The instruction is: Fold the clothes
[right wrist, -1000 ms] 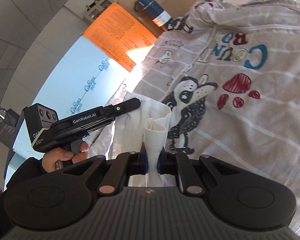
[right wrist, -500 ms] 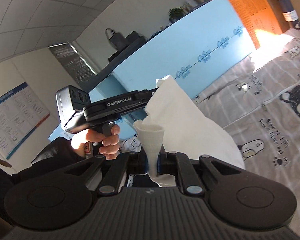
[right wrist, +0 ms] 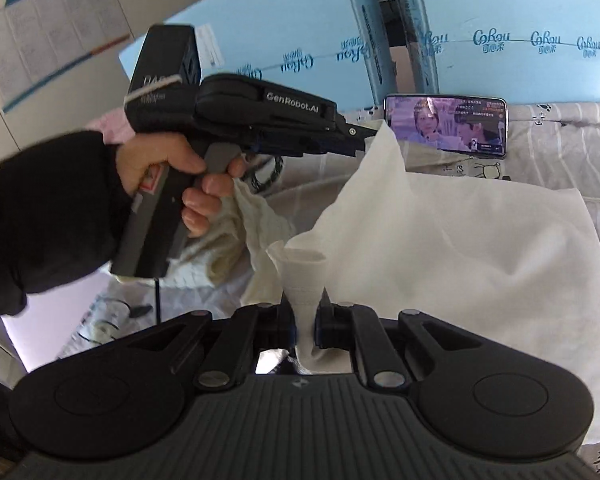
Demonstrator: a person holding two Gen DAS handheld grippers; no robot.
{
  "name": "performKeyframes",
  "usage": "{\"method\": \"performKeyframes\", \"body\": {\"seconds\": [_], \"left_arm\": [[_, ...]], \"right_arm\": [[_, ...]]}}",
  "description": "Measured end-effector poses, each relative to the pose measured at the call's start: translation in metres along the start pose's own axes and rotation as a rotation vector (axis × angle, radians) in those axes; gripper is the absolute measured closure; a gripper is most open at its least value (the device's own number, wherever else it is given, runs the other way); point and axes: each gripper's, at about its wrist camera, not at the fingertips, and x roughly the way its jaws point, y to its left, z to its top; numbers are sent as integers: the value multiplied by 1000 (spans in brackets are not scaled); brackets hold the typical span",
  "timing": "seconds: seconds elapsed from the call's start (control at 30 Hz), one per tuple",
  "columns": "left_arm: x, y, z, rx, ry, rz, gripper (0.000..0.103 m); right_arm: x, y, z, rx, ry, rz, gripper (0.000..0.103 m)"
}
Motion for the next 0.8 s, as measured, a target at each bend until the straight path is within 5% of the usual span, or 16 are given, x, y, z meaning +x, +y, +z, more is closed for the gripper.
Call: {"method": "performKeyframes", "body": {"seconds": [0.1,0.13,0.17,0.27,0.4,0.63,0.8], "left_arm": [[-6,17,-4,-98,-29,13,26],[-8,19,-2,-118,-42,2,24],[-10,21,0,-136,-55,-10,21],[-15,24,3,-198,-79,-28,13],[-17,20,-2,-203,-57,47,13],[-44,-37,-29,-62,-143,228,13],[-56,-85,-68,101,-29,284,12]], "right_arm": [[10,18,-9,-99,95,-8,70],[8,22,-10,-112,97,5,50],[5,24,-12,-118,93,23,40],[-6,24,-9,-113,68,54,36],[-20,-1,5,-45,-10,-23,31],[-21,-116,37,275,-128,-258,28],[3,-176,52,389,-73,-386,29]]}}
